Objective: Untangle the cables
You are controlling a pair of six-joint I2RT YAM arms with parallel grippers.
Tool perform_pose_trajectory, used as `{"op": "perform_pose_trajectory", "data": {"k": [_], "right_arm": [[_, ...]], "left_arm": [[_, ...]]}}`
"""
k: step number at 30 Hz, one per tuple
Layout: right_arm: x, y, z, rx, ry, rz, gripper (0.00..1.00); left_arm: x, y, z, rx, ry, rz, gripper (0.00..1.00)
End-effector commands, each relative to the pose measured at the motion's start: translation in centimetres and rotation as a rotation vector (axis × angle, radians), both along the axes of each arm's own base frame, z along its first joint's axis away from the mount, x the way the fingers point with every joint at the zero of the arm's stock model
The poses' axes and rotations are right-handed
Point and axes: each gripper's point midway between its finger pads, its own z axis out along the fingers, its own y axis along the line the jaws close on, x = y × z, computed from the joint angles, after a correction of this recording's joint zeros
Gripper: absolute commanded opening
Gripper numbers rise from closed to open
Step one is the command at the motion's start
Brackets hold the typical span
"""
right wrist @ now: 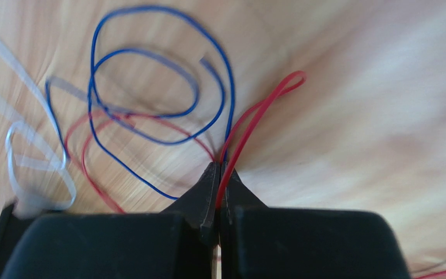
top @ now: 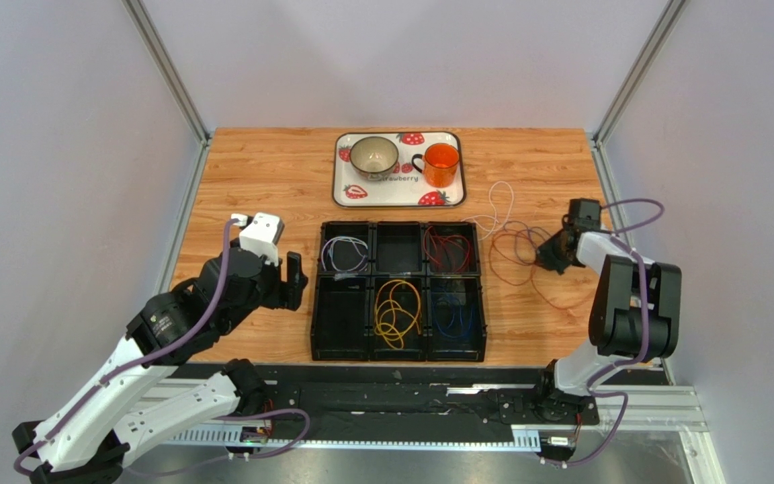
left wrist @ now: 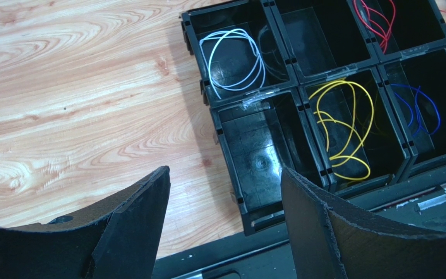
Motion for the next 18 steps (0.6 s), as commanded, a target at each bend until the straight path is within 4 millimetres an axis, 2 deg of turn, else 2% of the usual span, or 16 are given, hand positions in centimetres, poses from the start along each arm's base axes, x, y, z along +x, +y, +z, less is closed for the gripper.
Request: {"op": "perform_pose_trajectory", "data": {"k": [1,2,4,5,7,8,11,12,14,15,16,18], "right_arm": [[3.2,7.9,3.4,0.135,-0.135,0.284,0.0],[4.4,8.6,5.2,0.131,-0.185,0.314,0.0],[4.7,9.9,7.0,0.122,-0.2,0.357,0.0],[5.5,9.8,8.9,0.102,-0.233,0.36,0.0],[4.9,9.0,9.7,0.065,-0.206,0.331,0.0],[4.7,8.7,10.8,0.045,-0.223,0.326,0.0],[3.0,7.8,11.3,-0.005,-0.196,0.3,0.0],[1.8,7.4,11.3,-0.023,-0.193,0.292,0.0],[0.3,7.7,10.9,-0.021,-0.195,0.313,0.0],[-0.5,7.6,11.6,-0.031,-0.218,0.313,0.0],[-2.2,7.4,10.0,-0.037,-0.171,0.31,0.0],[-3.8,6.7,9.8,-0.083,-0.165,0.307,0.0]], "left_arm": [[0.4,0.3,0.5,-0.004,-0.028,0.022,0.78],[0.4,0.4,0.5,-0.002,-0.028,0.025,0.78],[0.4,0.5,0.5,-0.003,-0.03,0.028,0.78],[0.4,0.5,0.6,-0.006,-0.031,0.027,0.78],[0.3,0.5,0.8,-0.013,-0.037,0.027,0.78],[0.3,0.6,0.8,-0.016,-0.039,0.028,0.78],[0.2,0.6,0.9,-0.019,-0.044,0.023,0.78],[0.2,0.5,0.9,-0.02,-0.044,0.022,0.78],[0.2,0.5,0.9,-0.021,-0.043,0.02,0.78],[0.2,0.5,0.9,-0.019,-0.042,0.02,0.78],[0.2,0.5,1.0,-0.022,-0.043,0.019,0.78],[0.2,0.4,1.0,-0.023,-0.044,0.017,0.78]]}}
